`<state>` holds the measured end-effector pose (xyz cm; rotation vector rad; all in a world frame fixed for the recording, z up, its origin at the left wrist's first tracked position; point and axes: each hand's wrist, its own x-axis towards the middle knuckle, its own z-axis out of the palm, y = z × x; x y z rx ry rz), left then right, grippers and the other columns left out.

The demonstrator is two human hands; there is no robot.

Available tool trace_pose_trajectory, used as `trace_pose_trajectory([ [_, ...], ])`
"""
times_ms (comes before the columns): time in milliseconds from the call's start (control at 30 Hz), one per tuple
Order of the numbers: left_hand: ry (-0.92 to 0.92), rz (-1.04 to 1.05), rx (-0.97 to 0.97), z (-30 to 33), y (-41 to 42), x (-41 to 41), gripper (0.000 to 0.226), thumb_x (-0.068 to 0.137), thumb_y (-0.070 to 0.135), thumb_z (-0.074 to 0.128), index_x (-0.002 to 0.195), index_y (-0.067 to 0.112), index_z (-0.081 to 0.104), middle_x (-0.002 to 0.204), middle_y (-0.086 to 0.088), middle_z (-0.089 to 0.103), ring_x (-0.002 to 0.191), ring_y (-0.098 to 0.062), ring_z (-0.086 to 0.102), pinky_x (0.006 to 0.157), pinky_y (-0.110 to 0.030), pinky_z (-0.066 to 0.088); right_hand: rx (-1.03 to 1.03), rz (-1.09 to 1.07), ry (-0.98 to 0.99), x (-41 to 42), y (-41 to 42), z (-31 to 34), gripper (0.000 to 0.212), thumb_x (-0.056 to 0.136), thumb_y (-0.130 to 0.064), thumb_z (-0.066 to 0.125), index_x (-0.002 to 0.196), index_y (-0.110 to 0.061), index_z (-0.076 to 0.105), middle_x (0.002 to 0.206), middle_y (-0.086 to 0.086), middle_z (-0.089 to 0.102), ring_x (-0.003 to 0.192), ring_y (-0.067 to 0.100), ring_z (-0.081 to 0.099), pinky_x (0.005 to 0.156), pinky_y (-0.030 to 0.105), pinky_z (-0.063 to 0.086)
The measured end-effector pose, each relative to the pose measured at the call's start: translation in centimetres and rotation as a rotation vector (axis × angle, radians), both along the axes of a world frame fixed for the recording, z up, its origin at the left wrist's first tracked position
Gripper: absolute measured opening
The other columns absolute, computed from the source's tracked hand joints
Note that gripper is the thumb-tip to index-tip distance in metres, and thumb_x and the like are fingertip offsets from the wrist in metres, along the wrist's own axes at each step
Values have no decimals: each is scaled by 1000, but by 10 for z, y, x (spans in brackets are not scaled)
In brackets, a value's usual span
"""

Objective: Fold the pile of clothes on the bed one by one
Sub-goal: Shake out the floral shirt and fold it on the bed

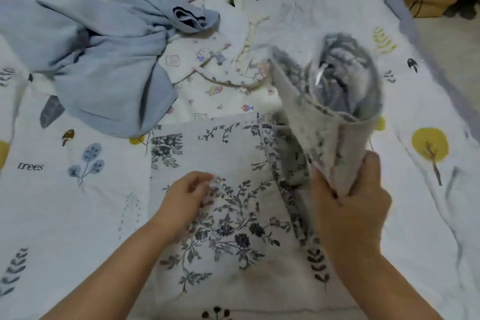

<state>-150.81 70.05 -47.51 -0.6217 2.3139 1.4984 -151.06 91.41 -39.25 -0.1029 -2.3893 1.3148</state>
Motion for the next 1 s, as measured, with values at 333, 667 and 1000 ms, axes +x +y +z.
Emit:
trace_pose_trajectory([
  [333,-249,461,747,-3,-43,3,64,82,64,40,109,12,64,106,-14,70,96,-29,68,79,-40,52,803,643,-90,43,-90,-97,46,41,-7,89,84,-10,72,98,11,73,87,32,70,65,36,59],
  [667,332,336,-21,13,-25,13,38,71,37,68,108,34,58,100,19,67,93,0,63,76,-22,49,1031,676,-219,43,-35,-90,98,52,-27,75,140,-19,33,132,16,55,118,42,53,93,60,37],
  [1000,-113,500,119,-27,-56,9,47,77,50,66,100,9,60,90,-5,66,76,-18,61,71,-31,48,499,305,-376,-44,-7,-75,46,96,-16,46,141,-20,40,148,15,32,136,31,29,108,38,21],
])
